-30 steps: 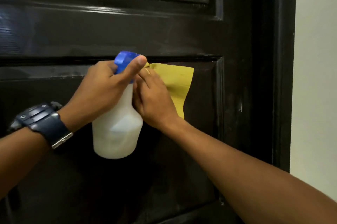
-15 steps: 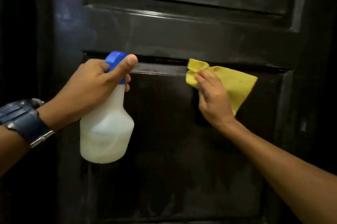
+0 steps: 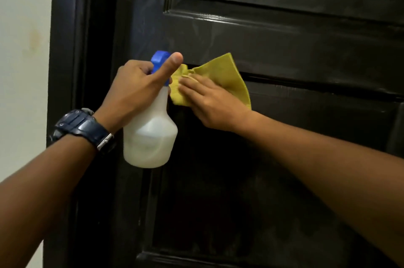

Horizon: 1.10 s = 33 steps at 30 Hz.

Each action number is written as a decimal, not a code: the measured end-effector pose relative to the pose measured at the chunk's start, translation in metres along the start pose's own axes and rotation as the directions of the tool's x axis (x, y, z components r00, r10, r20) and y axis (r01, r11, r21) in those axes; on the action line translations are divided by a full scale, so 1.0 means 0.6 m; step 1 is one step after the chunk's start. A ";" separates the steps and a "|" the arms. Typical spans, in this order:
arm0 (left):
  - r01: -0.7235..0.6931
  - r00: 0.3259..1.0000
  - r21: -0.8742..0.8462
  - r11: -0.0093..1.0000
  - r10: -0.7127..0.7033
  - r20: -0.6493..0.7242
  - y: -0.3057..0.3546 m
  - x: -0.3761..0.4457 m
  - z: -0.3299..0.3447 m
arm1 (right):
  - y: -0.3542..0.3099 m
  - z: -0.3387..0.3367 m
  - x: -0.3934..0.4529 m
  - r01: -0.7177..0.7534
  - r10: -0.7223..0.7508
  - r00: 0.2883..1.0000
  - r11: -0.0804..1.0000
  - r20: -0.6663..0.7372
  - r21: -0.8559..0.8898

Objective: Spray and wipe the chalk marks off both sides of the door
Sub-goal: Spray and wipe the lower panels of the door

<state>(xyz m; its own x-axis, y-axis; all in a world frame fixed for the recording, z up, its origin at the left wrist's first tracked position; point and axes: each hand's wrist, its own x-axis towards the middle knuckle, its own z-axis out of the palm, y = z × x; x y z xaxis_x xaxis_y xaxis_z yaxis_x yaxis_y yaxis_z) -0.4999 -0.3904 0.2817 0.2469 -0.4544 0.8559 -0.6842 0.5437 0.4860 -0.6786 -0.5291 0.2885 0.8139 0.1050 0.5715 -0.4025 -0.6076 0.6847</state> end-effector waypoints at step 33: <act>0.046 0.804 -0.403 0.914 0.206 0.558 0.389 -0.087 0.565 | 0.451 -0.335 -0.509 -0.869 0.840 0.494 0.473 -0.225 -0.141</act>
<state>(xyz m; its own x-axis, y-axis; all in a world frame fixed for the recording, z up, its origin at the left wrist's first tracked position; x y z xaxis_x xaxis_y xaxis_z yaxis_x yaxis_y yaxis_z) -0.9048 -0.4790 0.2908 -0.3257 -0.6473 0.6892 -0.3380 0.7605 0.5545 -1.1206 -0.5674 0.3899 -0.0303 -0.2811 0.9592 -0.9574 -0.2676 -0.1087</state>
